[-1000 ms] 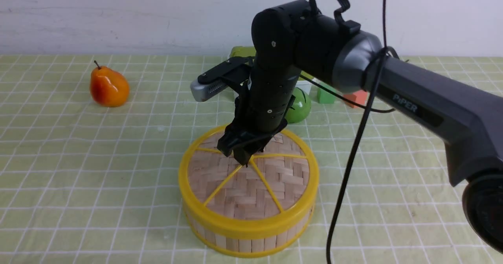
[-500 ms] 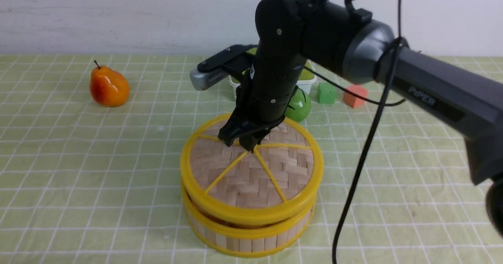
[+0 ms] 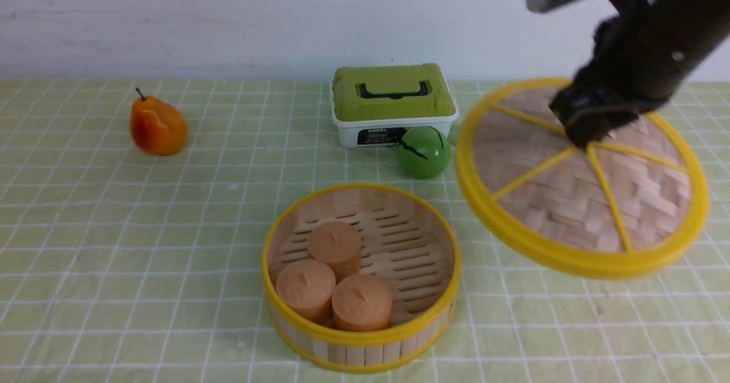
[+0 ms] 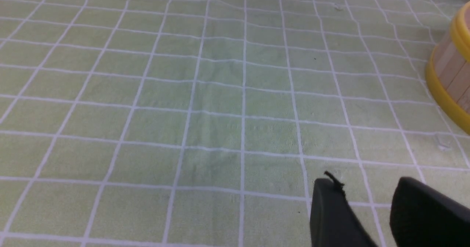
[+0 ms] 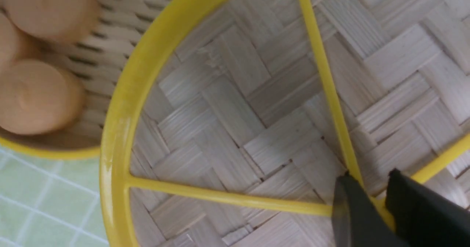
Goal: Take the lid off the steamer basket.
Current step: Use the right arm to place the steamer lid on the table
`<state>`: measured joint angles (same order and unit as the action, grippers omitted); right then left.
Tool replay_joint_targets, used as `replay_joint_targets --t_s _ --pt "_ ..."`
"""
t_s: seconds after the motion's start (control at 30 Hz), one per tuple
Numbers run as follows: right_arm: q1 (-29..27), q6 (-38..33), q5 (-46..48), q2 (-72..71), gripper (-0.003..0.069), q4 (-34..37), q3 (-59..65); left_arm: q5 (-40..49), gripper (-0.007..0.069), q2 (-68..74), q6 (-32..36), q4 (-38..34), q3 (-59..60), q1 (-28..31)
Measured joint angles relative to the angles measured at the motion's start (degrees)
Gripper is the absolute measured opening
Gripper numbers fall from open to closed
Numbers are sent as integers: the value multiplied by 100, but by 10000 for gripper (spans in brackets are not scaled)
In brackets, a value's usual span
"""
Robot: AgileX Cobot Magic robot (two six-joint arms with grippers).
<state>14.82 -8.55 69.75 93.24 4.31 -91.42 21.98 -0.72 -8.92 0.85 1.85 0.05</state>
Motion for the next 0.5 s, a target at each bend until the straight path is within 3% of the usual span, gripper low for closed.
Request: replay_joint_targets --t_s 0.2,0.5 --pt "-572 205 -1241 152 80 -2 1303 0 239 0 0 0 0 0" --pt "-620 210 -2389 1147 88 240 1612 0 239 0 0 0 0 0"
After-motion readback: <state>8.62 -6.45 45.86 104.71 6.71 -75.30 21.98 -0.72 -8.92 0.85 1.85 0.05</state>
